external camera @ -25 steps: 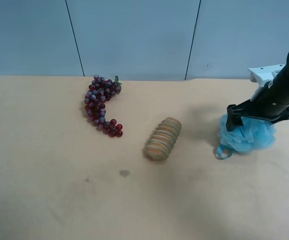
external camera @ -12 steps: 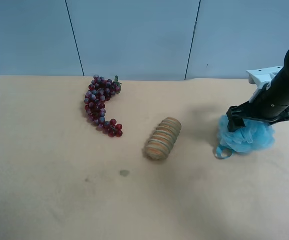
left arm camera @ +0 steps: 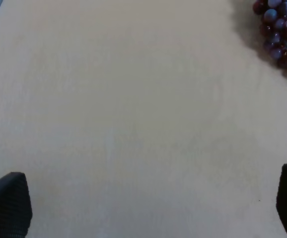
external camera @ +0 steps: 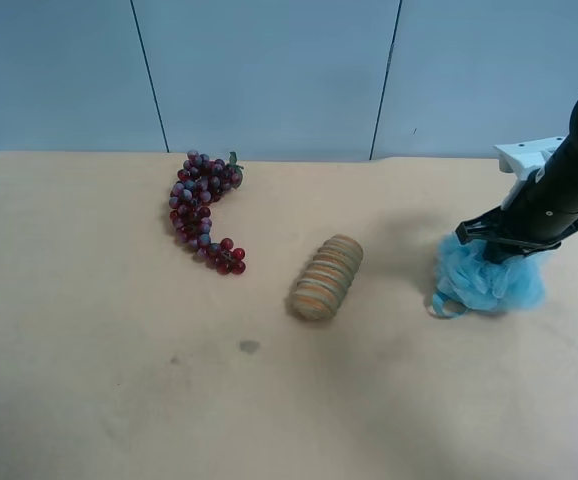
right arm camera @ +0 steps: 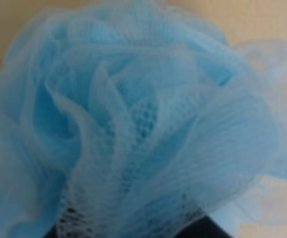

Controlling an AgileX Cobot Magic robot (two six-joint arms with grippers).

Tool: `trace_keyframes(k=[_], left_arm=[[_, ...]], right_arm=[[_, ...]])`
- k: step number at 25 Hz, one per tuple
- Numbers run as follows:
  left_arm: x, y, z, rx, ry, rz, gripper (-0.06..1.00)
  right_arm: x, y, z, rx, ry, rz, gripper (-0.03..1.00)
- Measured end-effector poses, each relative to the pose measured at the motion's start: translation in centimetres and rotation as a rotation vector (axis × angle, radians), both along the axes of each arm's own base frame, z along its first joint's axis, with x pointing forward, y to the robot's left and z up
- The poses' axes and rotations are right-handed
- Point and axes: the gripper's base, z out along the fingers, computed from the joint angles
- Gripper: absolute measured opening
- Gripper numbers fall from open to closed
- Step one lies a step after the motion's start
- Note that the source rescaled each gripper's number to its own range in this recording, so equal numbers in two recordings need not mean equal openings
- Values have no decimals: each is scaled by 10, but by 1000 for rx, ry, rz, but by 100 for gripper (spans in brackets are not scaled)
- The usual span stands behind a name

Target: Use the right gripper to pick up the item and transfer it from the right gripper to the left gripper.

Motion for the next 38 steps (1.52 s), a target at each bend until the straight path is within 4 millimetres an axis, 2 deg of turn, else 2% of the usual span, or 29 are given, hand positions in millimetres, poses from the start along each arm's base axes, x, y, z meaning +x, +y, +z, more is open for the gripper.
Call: trace_keyframes(k=[12,18,30,38], left_arm=[[0,0,0,0,0,0,100],[0,0,0,0,0,0,100],[0,0,0,0,0,0,100],[0,0,0,0,0,0,100]], right_arm=[[0,0,0,2,6,-2,7],[-2,1,8,11,-16,-12,7],[-21,1,69,48,-191,-29,4],[-36,9,99,136,-292,20,3]])
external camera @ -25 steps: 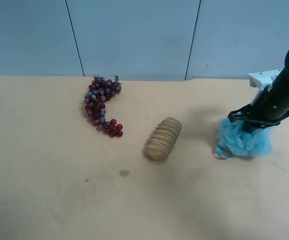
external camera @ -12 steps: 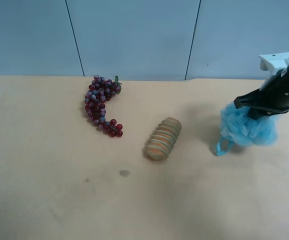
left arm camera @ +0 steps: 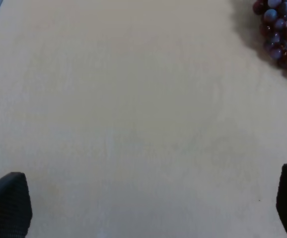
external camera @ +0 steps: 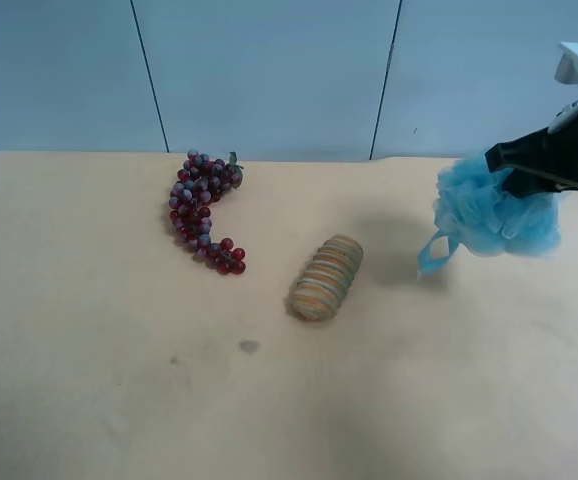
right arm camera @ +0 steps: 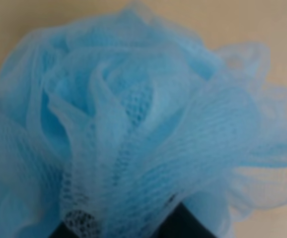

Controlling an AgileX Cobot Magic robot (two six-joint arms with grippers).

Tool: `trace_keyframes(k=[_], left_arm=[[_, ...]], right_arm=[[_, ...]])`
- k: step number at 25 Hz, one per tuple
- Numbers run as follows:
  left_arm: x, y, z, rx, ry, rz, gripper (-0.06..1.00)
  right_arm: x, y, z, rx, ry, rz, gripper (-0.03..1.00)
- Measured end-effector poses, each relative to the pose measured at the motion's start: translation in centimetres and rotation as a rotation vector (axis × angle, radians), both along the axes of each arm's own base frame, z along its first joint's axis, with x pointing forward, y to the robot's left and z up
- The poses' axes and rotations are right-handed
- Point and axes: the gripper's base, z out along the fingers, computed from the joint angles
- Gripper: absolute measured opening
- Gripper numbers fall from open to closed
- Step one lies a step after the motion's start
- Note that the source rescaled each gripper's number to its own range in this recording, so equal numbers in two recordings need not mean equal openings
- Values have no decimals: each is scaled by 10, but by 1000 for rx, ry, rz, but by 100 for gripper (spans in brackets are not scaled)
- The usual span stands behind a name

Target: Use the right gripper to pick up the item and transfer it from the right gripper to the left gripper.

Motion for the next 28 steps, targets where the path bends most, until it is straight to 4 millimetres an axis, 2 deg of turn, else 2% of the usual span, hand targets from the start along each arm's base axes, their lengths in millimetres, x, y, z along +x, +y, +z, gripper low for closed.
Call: trace_keyframes(k=[9,16,22,28], left_arm=[[0,0,0,0,0,0,100],[0,0,0,0,0,0,100],[0,0,0,0,0,0,100],[0,0,0,0,0,0,100]], right_arm=[[-6,27,22,247,-122,194,3],[-5,47,41,459,-285,349,2],[-7,54,50,555,-345,423,2],[-8,56,52,576,-355,446,2]])
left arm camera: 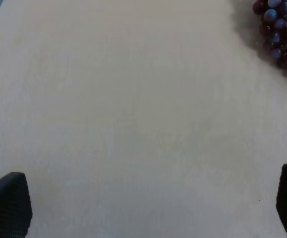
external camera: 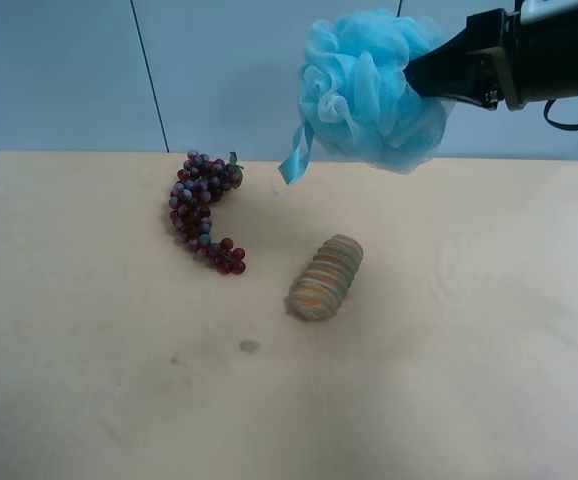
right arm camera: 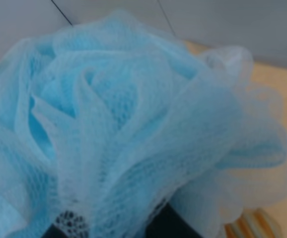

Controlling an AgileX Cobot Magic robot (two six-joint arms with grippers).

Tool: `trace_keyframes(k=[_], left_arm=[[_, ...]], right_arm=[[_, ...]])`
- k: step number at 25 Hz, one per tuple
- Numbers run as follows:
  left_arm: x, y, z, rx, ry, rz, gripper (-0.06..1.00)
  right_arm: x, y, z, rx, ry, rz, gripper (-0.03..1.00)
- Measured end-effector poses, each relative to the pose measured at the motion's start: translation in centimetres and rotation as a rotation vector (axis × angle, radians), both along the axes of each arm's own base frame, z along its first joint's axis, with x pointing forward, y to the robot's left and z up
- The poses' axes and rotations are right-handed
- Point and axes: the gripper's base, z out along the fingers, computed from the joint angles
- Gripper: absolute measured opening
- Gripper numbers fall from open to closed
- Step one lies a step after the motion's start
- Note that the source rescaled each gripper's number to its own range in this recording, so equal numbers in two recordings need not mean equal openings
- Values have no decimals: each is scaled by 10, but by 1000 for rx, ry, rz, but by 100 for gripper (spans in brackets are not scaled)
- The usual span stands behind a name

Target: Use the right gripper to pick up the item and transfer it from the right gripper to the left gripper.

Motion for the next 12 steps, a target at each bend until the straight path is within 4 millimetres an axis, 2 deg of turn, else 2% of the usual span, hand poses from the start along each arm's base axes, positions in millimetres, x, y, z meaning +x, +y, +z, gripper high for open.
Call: trace_keyframes(k=[8,12], left_arm=[[0,-1,1,-14,-6,-7,100],[2,-4,18,-43,-26,-23,100]], right_arm=[[0,0,0,-10,-13,9,2],[0,0,0,-13,-17,11,2]])
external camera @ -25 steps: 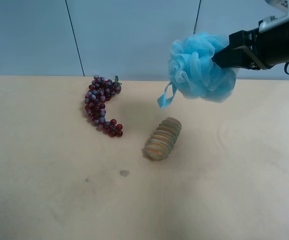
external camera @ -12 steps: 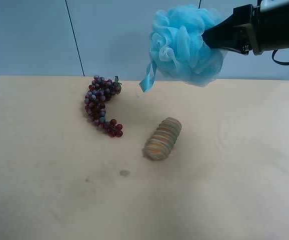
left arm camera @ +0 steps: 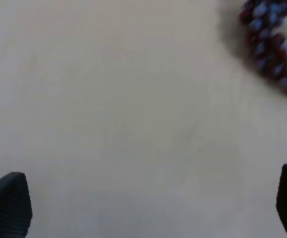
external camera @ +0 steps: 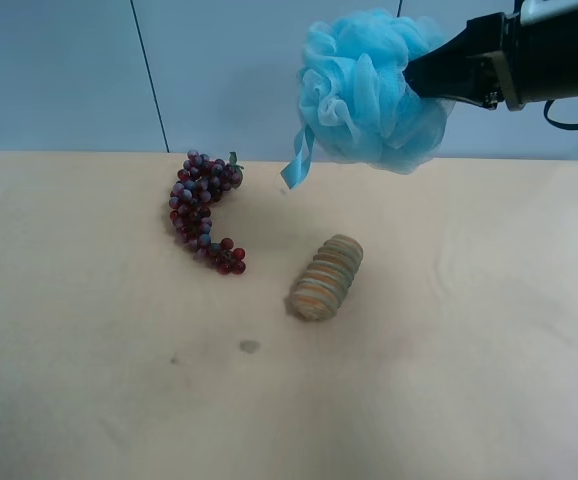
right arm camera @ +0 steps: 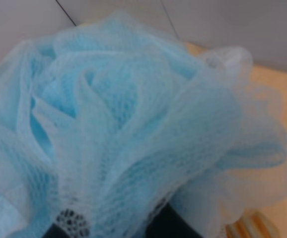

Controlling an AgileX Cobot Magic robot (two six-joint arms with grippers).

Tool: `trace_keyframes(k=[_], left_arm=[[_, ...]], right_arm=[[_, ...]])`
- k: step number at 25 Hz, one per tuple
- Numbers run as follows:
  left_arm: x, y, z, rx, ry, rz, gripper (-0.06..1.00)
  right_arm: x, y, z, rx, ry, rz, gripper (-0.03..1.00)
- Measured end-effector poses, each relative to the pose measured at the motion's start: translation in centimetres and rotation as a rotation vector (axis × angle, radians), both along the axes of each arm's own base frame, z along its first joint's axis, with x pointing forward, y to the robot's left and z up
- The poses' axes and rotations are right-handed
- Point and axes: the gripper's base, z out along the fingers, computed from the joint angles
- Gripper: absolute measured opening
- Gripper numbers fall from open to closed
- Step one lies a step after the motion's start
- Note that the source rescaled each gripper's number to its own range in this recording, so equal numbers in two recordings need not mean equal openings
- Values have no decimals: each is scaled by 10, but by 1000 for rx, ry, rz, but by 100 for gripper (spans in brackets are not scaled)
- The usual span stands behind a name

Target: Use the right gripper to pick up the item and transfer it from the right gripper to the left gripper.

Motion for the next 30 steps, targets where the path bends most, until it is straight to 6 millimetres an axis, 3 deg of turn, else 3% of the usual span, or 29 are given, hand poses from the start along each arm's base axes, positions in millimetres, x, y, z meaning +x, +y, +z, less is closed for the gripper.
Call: trace_keyframes(k=[8,13,30], left_arm=[[31,0,30,31,74,-38,100],[64,-9,49,-1,54,-163,100],[142,-49,53,-339,-34,-586,100]], right_arm=[[0,0,0,-1,-1,1,1],[0,0,0,-5,-1,2,1],[-1,0,-1,-18,-12,17,1]])
